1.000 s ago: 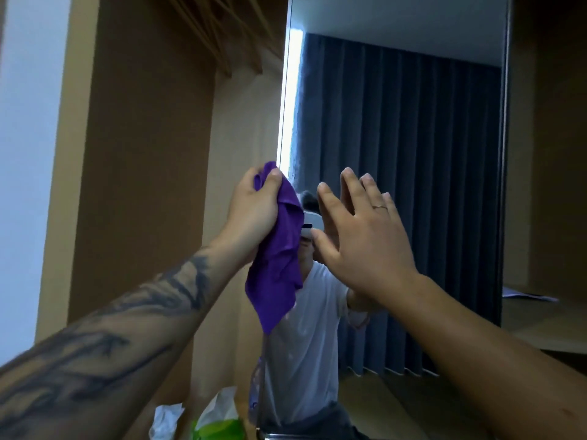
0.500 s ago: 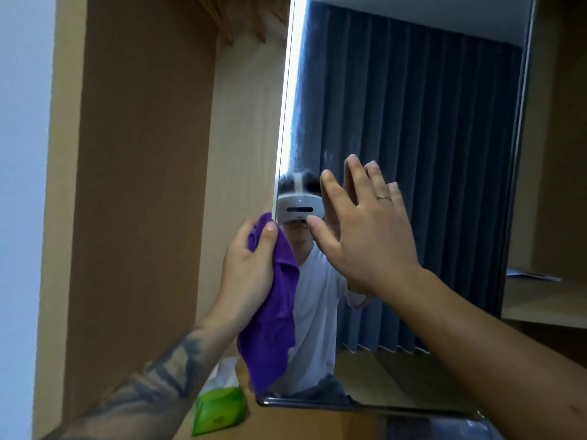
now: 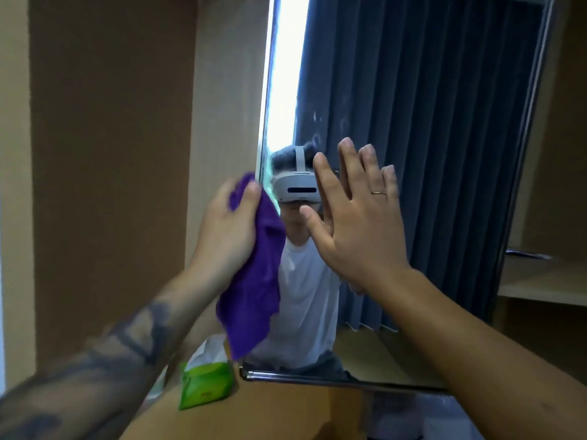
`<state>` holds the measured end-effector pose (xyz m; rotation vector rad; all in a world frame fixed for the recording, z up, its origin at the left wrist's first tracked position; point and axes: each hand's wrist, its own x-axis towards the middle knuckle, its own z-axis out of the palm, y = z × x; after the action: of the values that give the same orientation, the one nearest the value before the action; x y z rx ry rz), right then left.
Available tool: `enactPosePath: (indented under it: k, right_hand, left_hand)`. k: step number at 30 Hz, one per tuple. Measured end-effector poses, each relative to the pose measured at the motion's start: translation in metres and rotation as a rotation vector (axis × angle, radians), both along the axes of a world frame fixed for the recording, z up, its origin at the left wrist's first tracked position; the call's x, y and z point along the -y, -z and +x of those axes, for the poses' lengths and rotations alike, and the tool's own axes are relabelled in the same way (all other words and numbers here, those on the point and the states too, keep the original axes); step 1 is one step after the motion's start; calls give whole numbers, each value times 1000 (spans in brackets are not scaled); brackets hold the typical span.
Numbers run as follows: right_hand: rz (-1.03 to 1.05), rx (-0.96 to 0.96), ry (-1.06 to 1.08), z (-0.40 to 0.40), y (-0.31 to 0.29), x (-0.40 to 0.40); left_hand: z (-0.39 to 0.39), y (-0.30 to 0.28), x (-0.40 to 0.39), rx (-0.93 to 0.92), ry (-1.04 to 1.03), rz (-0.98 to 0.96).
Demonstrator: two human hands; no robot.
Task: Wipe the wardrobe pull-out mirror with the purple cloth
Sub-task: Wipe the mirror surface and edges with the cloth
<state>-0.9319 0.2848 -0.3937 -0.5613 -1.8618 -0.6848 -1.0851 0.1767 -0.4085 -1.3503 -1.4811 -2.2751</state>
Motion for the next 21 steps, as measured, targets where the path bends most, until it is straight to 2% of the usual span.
enactPosePath:
  k: [3,5,7,11,13,15,17,19,21]
  right_hand:
    - [10,-17,-9,-2,2,-3]
    - [27,-26,-20,-2,2,-4]
    - [40,-34,-19,-3,2,-6]
    - [66,-63,-17,-6,5,-7]
    - [78,-70,-14,-7,5,-7]
    - [73,-68,-10,-8,5,-7]
    - [65,-65,-6,-9,6,-7]
    - [65,-67,-8,-8,6,-8]
    - [59,-67,-9,-8,6,-8]
  left_hand:
    - [-2,-79,-5,-2,-7,18]
    - [0,-108,-5,4,32,32]
    - [3,-102,-4,7,71,44]
    - [10,-18,6,39,74,-9]
    - [12,3,9,5,60,-24]
    - [6,-19,6,-32,27,-13]
    - [5,-65,6,-24,25,-5]
    - [5,-104,6,8,96,9]
    - [5,-115,3,11,144,13]
